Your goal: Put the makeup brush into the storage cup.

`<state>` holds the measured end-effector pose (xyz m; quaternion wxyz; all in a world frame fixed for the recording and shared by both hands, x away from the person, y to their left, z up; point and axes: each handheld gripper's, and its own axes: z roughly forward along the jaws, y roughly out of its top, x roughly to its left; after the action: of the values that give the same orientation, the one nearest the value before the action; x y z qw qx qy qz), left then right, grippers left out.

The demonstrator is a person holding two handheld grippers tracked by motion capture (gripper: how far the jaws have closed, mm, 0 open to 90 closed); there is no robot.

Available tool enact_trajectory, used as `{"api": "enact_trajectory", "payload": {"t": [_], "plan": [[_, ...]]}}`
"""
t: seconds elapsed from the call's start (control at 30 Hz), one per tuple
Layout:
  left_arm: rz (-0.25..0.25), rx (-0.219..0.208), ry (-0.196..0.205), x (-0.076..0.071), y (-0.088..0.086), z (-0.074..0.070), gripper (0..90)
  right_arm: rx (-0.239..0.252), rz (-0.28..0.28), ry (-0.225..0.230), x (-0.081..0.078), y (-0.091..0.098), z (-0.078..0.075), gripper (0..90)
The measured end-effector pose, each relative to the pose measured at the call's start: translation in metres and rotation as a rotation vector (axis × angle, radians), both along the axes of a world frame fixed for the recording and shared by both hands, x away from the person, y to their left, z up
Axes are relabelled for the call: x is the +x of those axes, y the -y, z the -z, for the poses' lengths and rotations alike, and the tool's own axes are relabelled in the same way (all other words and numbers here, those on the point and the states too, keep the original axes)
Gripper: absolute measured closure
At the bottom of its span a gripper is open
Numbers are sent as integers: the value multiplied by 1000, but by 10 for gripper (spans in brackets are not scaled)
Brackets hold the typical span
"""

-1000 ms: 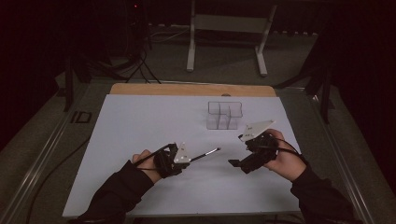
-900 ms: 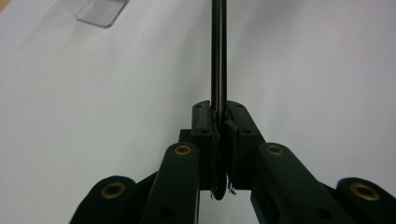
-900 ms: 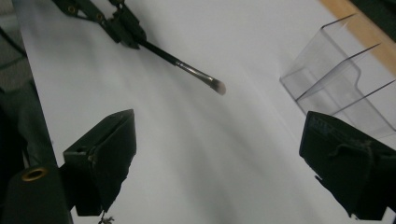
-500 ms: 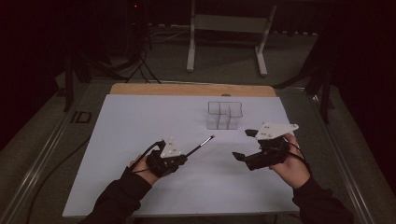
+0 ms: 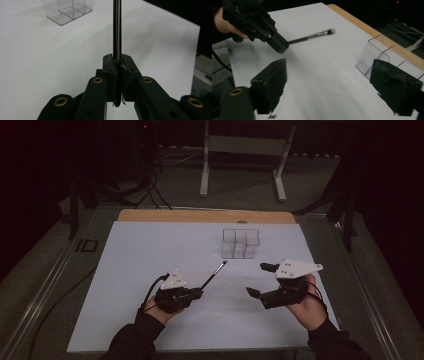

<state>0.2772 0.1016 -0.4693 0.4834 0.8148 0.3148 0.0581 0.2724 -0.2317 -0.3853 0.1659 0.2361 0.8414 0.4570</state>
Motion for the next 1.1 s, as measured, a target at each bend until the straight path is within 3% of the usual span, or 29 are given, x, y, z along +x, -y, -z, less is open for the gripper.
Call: {"api": "enact_trajectory", "payload": {"t": [0.13, 0.3, 0.43, 0.67, 0.93, 0.97, 1.1], "plan": [[6, -65, -37, 1, -3, 2, 848, -6, 8, -13, 0, -4, 8, 117], [23, -117, -46, 2, -6, 6, 848, -1, -7, -41, 0, -11, 17, 116], [21, -177, -78, 3, -8, 11, 848, 24, 2, -63, 0, -14, 22, 116], [46, -238, -69, 3, -7, 21, 848, 64, 27, -86, 2, -19, 28, 117], [31, -212, -7, 3, -9, 25, 847, 81, 87, -80, 4, -25, 27, 136], [32, -213, -8, 3, -9, 25, 848, 84, 114, -88, 4, -27, 25, 138], [24, -210, -8, 4, -10, 25, 848, 100, 138, -89, 3, -31, 21, 131]]}}
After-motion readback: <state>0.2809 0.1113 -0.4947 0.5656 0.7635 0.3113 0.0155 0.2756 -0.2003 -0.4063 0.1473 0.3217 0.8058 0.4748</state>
